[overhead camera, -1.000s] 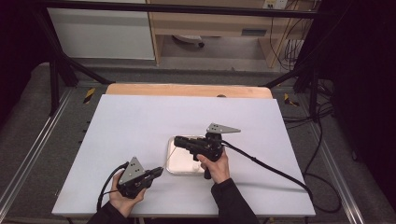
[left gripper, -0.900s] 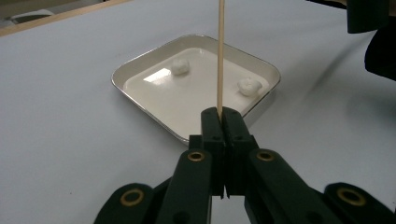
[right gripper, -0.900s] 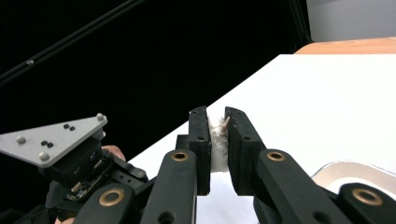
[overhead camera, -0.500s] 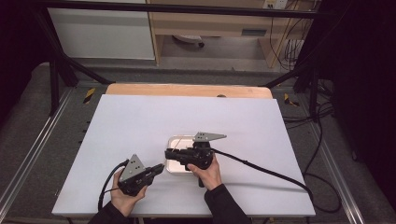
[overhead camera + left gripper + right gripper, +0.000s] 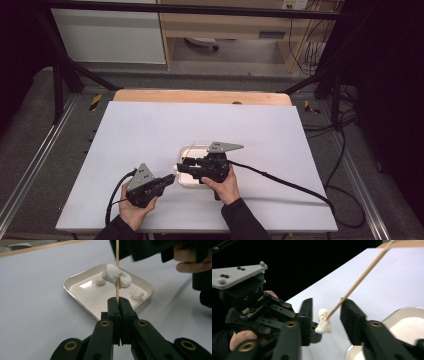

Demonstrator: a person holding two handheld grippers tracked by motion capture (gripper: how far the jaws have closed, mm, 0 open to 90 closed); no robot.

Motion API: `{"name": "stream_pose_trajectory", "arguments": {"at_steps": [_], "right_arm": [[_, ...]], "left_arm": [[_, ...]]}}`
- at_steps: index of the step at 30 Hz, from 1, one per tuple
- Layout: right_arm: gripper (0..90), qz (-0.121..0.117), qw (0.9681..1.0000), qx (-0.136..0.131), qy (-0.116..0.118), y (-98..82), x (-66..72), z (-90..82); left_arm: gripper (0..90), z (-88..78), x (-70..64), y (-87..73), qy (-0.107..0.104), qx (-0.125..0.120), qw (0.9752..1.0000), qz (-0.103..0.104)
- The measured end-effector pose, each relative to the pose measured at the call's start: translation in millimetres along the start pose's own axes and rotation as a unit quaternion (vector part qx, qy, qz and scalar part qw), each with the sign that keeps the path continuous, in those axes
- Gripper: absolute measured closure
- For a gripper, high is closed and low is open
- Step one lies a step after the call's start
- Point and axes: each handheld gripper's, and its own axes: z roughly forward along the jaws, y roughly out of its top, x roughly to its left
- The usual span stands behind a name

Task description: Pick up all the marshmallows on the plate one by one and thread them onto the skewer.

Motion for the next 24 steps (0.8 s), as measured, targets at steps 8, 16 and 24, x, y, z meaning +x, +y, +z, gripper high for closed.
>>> {"name": "stream_pose_trajectory", "arguments": {"at_steps": [8, 16, 24], "right_arm": [[24.0, -0.032, 0.9960, 0.015, -0.083, 2.5, -13.2, -26.2], [23.2, -0.062, 0.9827, 0.094, -0.147, -5.5, -26.7, -36.8], [40.4, -0.069, 0.9682, 0.166, -0.174, -32.0, -34.4, -34.2]], "left_arm": [[88.9, -0.9, 7.8, -4.0, -0.002, 0.012, 0.9998, -0.013], [88.8, -3.4, 11.8, -6.4, -0.003, 0.016, 0.9997, -0.017], [88.8, -3.9, 12.2, -6.9, -0.005, 0.017, 0.9997, -0.018]]}}
